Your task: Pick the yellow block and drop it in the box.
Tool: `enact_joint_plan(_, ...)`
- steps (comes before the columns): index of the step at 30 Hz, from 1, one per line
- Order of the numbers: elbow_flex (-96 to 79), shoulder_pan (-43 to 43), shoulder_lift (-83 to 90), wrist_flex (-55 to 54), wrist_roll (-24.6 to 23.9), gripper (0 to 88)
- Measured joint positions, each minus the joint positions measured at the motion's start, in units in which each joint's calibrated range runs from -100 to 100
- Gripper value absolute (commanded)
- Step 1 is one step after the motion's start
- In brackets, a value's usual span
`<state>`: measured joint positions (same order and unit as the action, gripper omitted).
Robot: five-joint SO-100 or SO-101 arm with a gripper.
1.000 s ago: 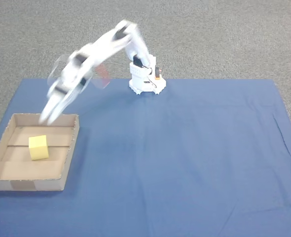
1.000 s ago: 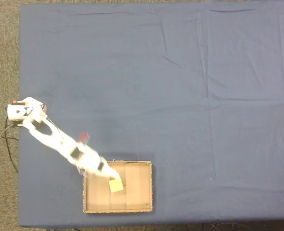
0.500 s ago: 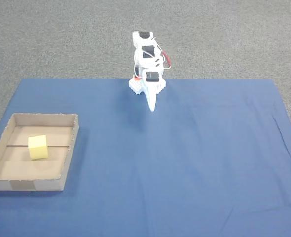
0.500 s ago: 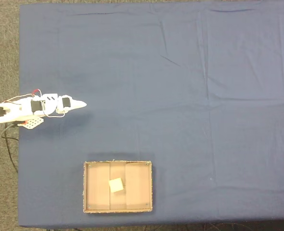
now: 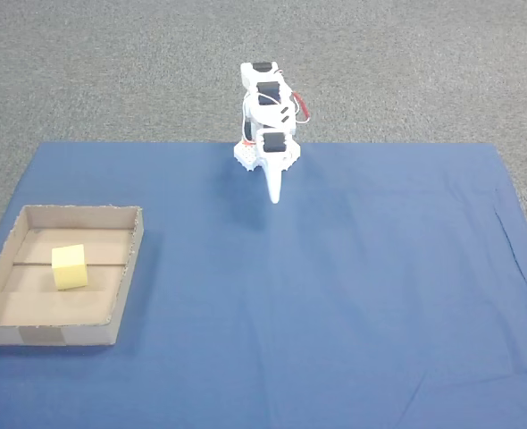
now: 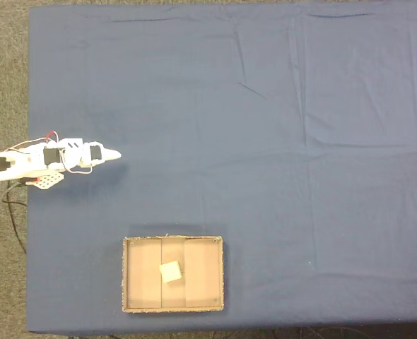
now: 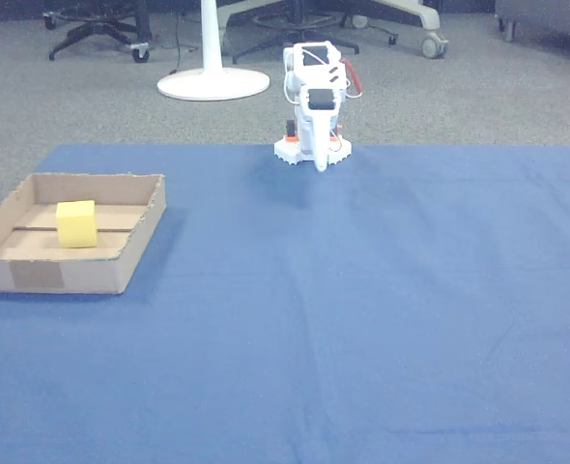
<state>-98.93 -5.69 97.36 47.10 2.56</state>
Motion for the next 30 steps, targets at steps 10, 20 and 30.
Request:
enact_joint_plan(10, 0.00, 4.66, 0.00, 0.71, -3.52, 0.2)
enact_joint_plan(20, 0.00, 4.58, 0.00, 0.71, -3.52, 0.2)
enact_joint_plan(30, 0.00, 4.58, 0.00, 0.71, -3.52, 0.2)
